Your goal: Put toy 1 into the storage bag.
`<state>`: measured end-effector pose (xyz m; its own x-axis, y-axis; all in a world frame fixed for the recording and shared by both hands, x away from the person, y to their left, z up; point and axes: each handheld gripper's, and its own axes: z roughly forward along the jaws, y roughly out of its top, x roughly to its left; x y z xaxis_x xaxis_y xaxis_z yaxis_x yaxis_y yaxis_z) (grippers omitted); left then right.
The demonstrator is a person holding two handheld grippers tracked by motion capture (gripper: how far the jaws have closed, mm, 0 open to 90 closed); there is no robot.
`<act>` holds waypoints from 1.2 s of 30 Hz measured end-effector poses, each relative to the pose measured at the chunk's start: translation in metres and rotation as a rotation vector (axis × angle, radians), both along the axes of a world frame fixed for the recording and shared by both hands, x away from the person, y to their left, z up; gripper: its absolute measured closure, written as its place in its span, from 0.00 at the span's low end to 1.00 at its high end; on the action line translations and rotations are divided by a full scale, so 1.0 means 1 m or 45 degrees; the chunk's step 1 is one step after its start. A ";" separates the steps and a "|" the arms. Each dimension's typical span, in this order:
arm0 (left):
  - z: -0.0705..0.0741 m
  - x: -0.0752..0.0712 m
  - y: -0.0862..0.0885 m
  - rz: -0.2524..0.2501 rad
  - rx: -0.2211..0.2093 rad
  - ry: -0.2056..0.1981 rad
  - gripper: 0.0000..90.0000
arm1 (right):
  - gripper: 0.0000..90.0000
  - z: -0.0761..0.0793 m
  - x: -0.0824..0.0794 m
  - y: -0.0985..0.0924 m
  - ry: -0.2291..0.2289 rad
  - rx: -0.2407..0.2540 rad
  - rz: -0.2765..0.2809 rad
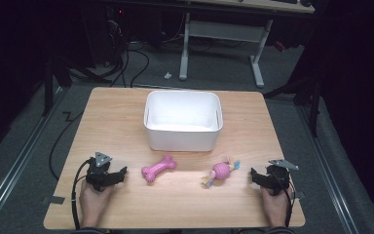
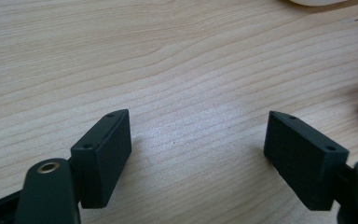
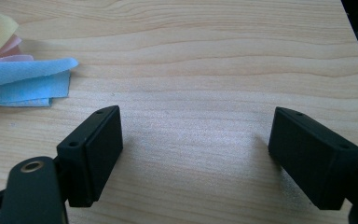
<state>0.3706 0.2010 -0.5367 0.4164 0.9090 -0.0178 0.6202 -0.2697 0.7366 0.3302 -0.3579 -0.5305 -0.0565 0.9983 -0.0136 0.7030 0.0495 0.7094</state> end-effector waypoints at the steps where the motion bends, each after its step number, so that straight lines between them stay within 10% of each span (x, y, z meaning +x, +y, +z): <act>1: 0.000 0.000 0.000 0.000 0.000 0.000 0.26 | 0.20 0.000 0.000 0.000 0.000 0.000 0.000; 36: 0.002 0.000 0.005 -0.030 -0.051 0.013 0.25 | 0.22 0.000 -0.002 0.001 -0.003 -0.001 -0.006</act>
<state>0.3709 0.2062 -0.5348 0.4375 0.8973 -0.0584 0.6216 -0.2549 0.7407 0.3287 -0.3569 -0.5303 -0.0518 0.9986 -0.0142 0.7016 0.0465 0.7110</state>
